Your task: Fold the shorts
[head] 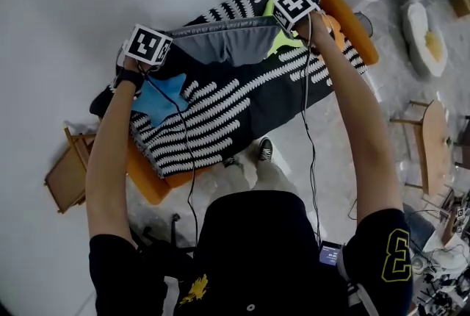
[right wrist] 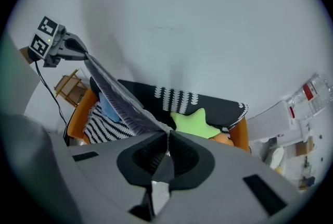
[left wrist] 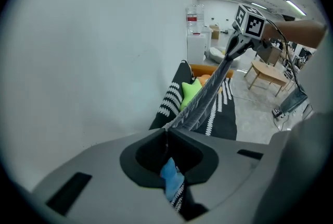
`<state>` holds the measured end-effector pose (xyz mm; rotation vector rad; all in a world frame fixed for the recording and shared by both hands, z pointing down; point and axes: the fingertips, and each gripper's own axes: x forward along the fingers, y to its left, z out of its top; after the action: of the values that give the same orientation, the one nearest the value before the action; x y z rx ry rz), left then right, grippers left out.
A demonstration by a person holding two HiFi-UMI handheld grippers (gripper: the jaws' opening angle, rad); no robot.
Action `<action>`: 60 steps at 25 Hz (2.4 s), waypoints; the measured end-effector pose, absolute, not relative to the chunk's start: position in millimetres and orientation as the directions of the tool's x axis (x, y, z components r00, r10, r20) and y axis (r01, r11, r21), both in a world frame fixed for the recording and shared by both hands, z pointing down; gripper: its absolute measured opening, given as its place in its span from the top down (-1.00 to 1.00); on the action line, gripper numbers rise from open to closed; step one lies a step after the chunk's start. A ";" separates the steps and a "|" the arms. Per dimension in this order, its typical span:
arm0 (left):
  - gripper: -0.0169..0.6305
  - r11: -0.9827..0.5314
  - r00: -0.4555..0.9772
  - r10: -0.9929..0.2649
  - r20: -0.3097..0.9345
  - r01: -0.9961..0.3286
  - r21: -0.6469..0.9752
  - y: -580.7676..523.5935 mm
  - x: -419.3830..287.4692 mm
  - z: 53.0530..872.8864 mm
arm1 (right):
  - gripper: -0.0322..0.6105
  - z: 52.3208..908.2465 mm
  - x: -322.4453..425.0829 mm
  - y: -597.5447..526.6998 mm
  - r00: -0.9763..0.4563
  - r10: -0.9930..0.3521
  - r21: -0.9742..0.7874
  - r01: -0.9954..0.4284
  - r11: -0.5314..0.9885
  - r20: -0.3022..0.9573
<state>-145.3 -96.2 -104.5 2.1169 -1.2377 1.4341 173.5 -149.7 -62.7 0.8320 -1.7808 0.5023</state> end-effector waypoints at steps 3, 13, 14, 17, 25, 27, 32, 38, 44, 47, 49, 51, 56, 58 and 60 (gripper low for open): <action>0.87 -0.570 0.133 -0.517 0.845 -0.790 -0.224 -83.3 -143.3 -110.1 | 0.80 -65.7 174.9 -136.7 -0.228 -0.303 0.039 -0.737 0.675 0.925; 0.87 -0.575 0.159 -0.503 0.849 -0.795 -0.192 12.5 -124.5 -13.3 | 0.79 26.1 195.3 -41.8 -0.273 -0.269 -0.035 -0.759 0.650 0.924; 0.87 -0.572 0.157 -0.499 0.852 -0.798 -0.188 24.6 -122.0 5.0 | 0.80 44.8 197.7 -28.2 -0.273 -0.262 -0.042 -0.763 0.645 0.926; 0.86 -0.555 0.154 -0.497 0.854 -0.813 -0.176 58.5 -114.2 70.8 | 0.79 112.6 205.6 14.0 -0.249 -0.257 -0.041 -0.789 0.614 0.934; 0.86 -0.579 0.157 -0.309 0.938 -0.814 -0.054 200.7 -105.4 275.9 | 0.79 320.4 213.4 182.5 -0.140 -0.024 -0.098 -0.797 0.596 0.990; 0.86 -0.589 0.164 -0.267 0.950 -0.808 -0.027 235.6 -101.4 316.0 | 0.80 349.4 213.5 200.5 -0.131 -0.054 -0.069 -0.778 0.624 0.990; 0.86 -0.613 0.179 -0.190 0.965 -0.789 0.026 306.7 -84.4 392.8 | 0.79 409.8 230.5 257.5 -0.099 -0.030 -0.059 -0.780 0.624 0.995; 0.86 -0.580 0.194 -0.137 0.971 -0.811 0.080 344.6 -75.5 464.6 | 0.79 470.2 238.8 287.2 -0.098 -0.060 -0.045 -0.809 0.586 0.993; 0.86 -0.566 0.177 -0.137 0.975 -0.822 0.070 352.8 -73.9 491.9 | 0.79 494.2 240.9 304.5 -0.100 -0.080 -0.043 -0.845 0.533 0.992; 0.86 -0.588 0.159 -0.171 0.972 -0.808 0.029 349.2 -70.3 485.8 | 0.79 486.5 242.7 295.2 -0.090 -0.129 -0.005 -0.837 0.547 0.988; 0.86 -0.626 0.155 -0.213 0.965 -0.780 -0.013 341.0 -64.7 471.0 | 0.79 471.1 244.2 279.7 -0.085 -0.177 0.036 -0.808 0.588 0.980; 0.86 -0.660 0.160 -0.263 0.951 -0.749 -0.056 329.4 -64.1 451.4 | 0.79 451.4 238.5 260.8 -0.093 -0.234 0.085 -0.754 0.652 0.968; 0.86 -0.704 0.186 -0.374 0.908 -0.695 -0.147 276.2 -68.0 408.4 | 0.80 409.4 207.0 207.8 -0.150 -0.334 0.196 -0.565 0.801 0.931; 0.86 -0.721 0.209 -0.381 0.901 -0.677 -0.148 253.7 -63.9 400.1 | 0.80 397.6 190.9 188.1 -0.178 -0.354 0.229 -0.492 0.840 0.918; 0.86 -0.737 0.234 -0.379 0.895 -0.662 -0.139 233.9 -58.7 394.2 | 0.79 389.3 173.1 172.9 -0.205 -0.360 0.247 -0.430 0.868 0.910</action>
<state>-58.7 233.9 394.2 2.2405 -0.9740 1.5038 173.1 172.9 389.3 0.5962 -1.8157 0.0706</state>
